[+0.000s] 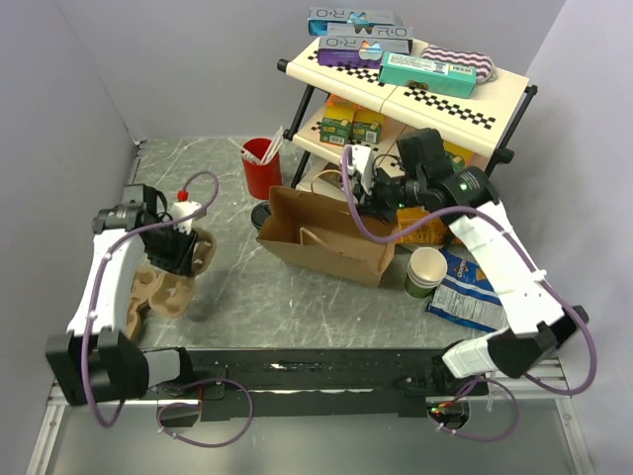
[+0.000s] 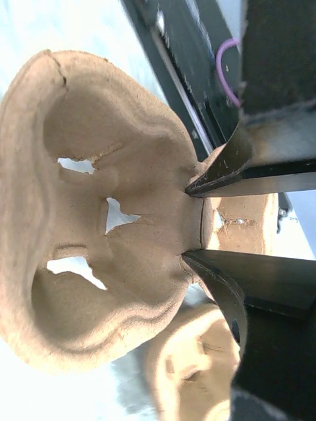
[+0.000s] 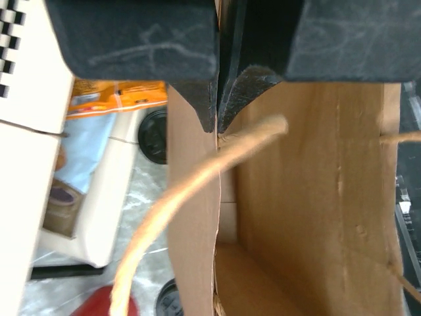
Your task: Pack the takeout coffee
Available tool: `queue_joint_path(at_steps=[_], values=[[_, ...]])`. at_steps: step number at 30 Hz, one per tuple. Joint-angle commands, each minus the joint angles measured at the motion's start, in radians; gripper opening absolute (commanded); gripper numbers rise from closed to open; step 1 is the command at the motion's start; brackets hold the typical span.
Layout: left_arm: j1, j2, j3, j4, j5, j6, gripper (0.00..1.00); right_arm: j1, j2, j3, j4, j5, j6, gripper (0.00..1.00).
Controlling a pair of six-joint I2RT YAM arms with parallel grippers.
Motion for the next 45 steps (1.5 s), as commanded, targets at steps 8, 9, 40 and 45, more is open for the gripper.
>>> queue_joint_path(at_steps=[8, 9, 40, 45], values=[[0.000, -0.349, 0.231, 0.340, 0.674, -0.115, 0.01, 0.059, -0.184, -0.194, 0.216, 0.087, -0.081, 0.00], [0.000, -0.364, 0.234, 0.407, 0.689, -0.152, 0.01, 0.061, -0.184, -0.194, 0.214, 0.087, -0.078, 0.00], [-0.684, -0.294, 0.085, 1.167, 0.484, -0.267, 0.01, 0.073, -0.118, -0.100, 0.194, 0.061, 0.123, 0.00], [-0.694, -0.303, 0.039, 1.156, 0.479, -0.215, 0.01, 0.071, -0.118, -0.093, 0.197, 0.063, 0.129, 0.00]])
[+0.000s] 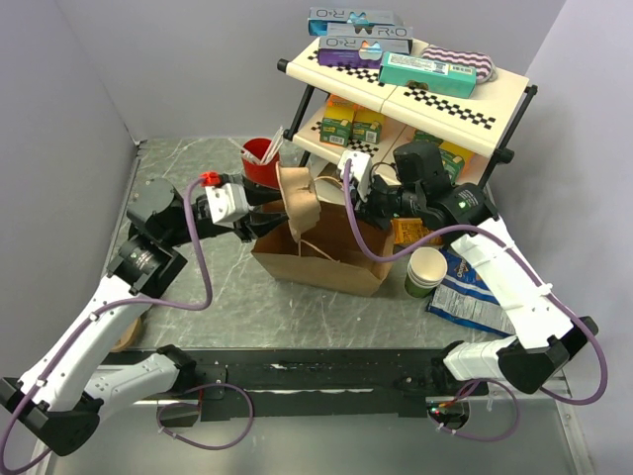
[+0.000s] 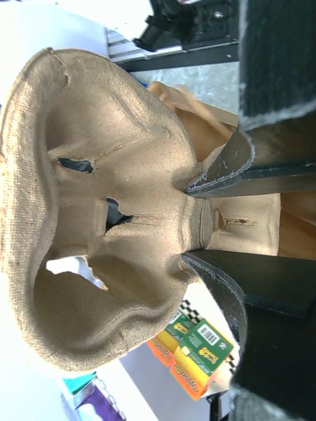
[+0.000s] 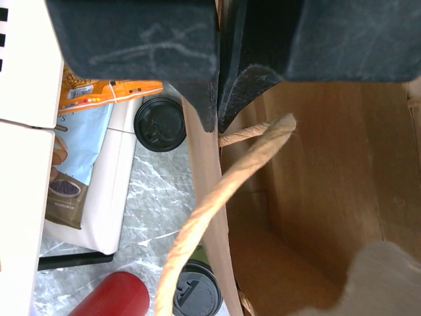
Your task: Pack the takeout coffee
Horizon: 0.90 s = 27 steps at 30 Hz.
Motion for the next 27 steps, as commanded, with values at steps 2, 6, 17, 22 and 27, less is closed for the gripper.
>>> queue_joint_path(at_steps=[2, 6, 17, 22, 27], values=[[-0.011, -0.017, -0.025, -0.028, -0.003, 0.082, 0.01, 0.007, -0.016, 0.055, 0.035, -0.014, 0.028, 0.00], [-0.024, -0.004, -0.014, -0.110, 0.014, 0.145, 0.01, 0.006, -0.026, 0.047, 0.042, -0.019, 0.031, 0.00], [-0.044, 0.055, 0.016, -0.292, 0.016, 0.270, 0.01, 0.007, -0.055, 0.040, 0.046, 0.006, -0.009, 0.00], [-0.044, 0.143, 0.102, -0.479, 0.029, 0.386, 0.01, 0.009, -0.072, 0.053, 0.038, 0.017, -0.046, 0.00], [-0.060, 0.256, 0.229, -0.625, 0.034, 0.518, 0.01, 0.032, -0.078, 0.050, 0.048, 0.052, -0.081, 0.00]])
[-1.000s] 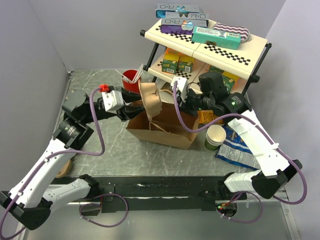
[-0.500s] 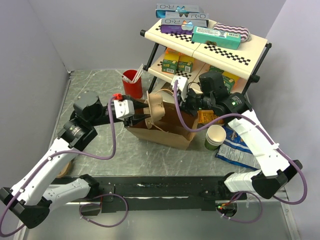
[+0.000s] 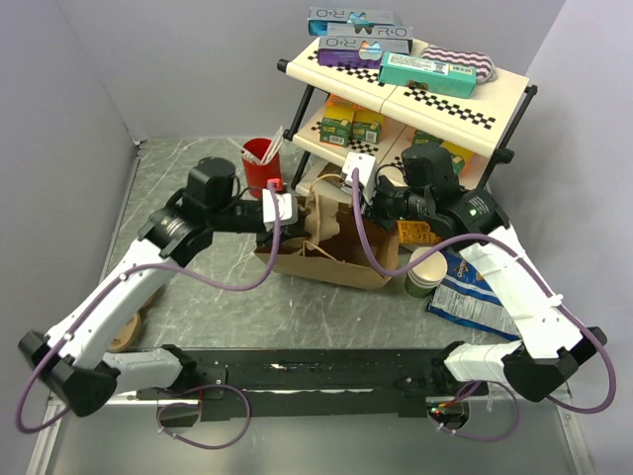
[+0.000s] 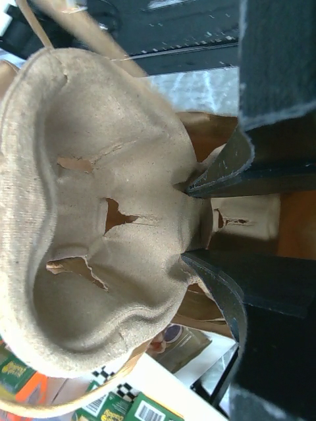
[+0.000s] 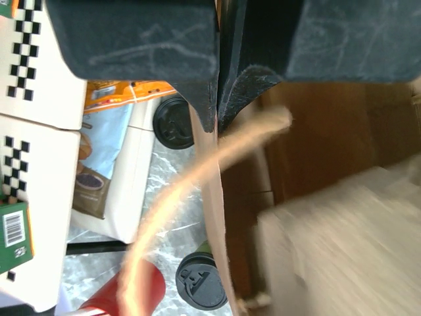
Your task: Pack the takeout coffee
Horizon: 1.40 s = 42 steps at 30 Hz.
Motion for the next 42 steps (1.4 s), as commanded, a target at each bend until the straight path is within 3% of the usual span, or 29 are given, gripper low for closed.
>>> queue_joint_path(at_steps=[1, 8, 18, 23, 33, 42], values=[[-0.024, 0.073, 0.139, -0.173, 0.027, 0.169, 0.01, 0.029, -0.035, 0.047, 0.043, 0.037, -0.042, 0.00], [-0.053, 0.126, 0.210, -0.286, -0.036, 0.307, 0.01, 0.035, -0.052, 0.022, 0.068, 0.047, -0.018, 0.00], [-0.089, 0.177, 0.264, -0.435, -0.088, 0.341, 0.01, 0.035, -0.041, 0.024, 0.106, 0.076, 0.038, 0.00], [-0.112, 0.287, 0.387, -0.556, -0.129, 0.336, 0.01, 0.035, -0.021, 0.048, 0.109, 0.065, 0.053, 0.00], [-0.165, 0.346, 0.402, -0.544, -0.261, 0.308, 0.01, 0.035, -0.036, 0.028, 0.109, 0.060, 0.062, 0.00], [-0.202, 0.361, 0.376, -0.590, -0.391, 0.376, 0.01, 0.034, -0.023, 0.045, 0.112, 0.068, 0.090, 0.00]])
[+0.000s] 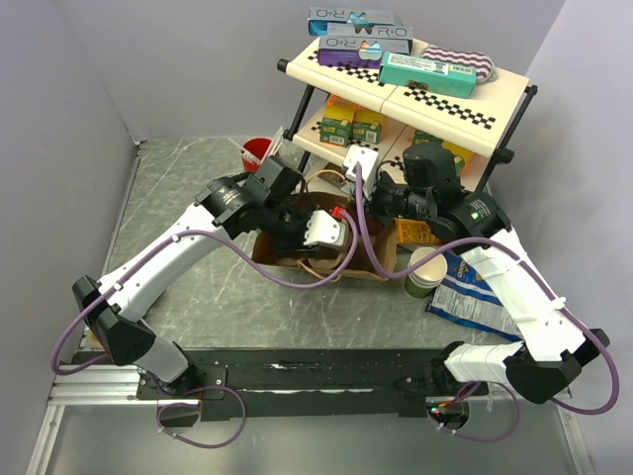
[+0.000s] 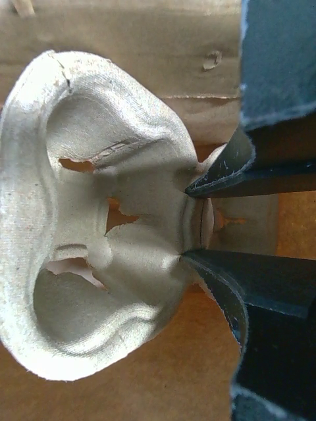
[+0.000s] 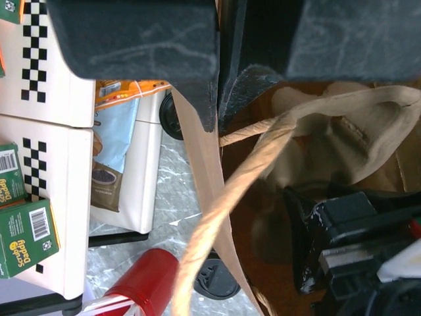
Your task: Pack the takeout coffee
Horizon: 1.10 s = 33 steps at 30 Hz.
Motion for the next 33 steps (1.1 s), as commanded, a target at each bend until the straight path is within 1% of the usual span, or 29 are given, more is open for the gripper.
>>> queue_joint_path(at_steps=[1, 5, 8, 13, 14, 17, 18, 21, 23, 24, 25, 29, 33], values=[[-0.024, 0.020, 0.001, -0.045, -0.086, 0.053, 0.01, 0.006, -0.001, 0.055, 0.046, -0.002, 0.035, 0.00], [-0.070, 0.053, 0.014, -0.074, -0.149, 0.075, 0.01, 0.006, 0.009, 0.072, 0.028, -0.019, 0.029, 0.00], [-0.109, 0.056, -0.015, -0.051, -0.227, 0.090, 0.01, 0.008, 0.002, 0.061, 0.020, -0.025, 0.020, 0.00], [-0.144, 0.054, -0.069, 0.029, -0.319, 0.054, 0.01, 0.017, -0.015, 0.022, 0.012, -0.034, 0.014, 0.00], [-0.158, 0.051, -0.087, 0.079, -0.366, 0.043, 0.01, 0.018, -0.021, 0.014, 0.014, -0.037, 0.020, 0.00], [-0.176, 0.021, -0.136, 0.163, -0.416, -0.002, 0.01, 0.027, -0.035, -0.024, 0.025, -0.032, 0.060, 0.00], [-0.181, 0.001, -0.152, 0.215, -0.427, -0.020, 0.01, 0.026, -0.038, -0.037, 0.032, -0.029, 0.090, 0.00], [-0.192, -0.025, -0.209, 0.294, -0.427, -0.029, 0.01, 0.026, -0.037, -0.034, 0.037, -0.020, 0.132, 0.00], [-0.195, -0.048, -0.239, 0.323, -0.433, -0.041, 0.01, 0.028, -0.024, -0.026, 0.043, 0.000, 0.164, 0.00], [-0.195, -0.061, -0.247, 0.337, -0.462, -0.048, 0.01, 0.026, -0.018, -0.017, 0.046, 0.007, 0.182, 0.00], [-0.196, -0.067, -0.255, 0.355, -0.470, -0.054, 0.01, 0.024, -0.009, -0.012, 0.060, 0.039, 0.193, 0.00], [-0.199, -0.084, -0.285, 0.371, -0.467, -0.055, 0.01, 0.020, 0.000, -0.009, 0.084, 0.075, 0.227, 0.00], [-0.198, -0.047, -0.273, 0.342, -0.460, -0.045, 0.01, 0.018, 0.005, 0.000, 0.091, 0.066, 0.223, 0.00]])
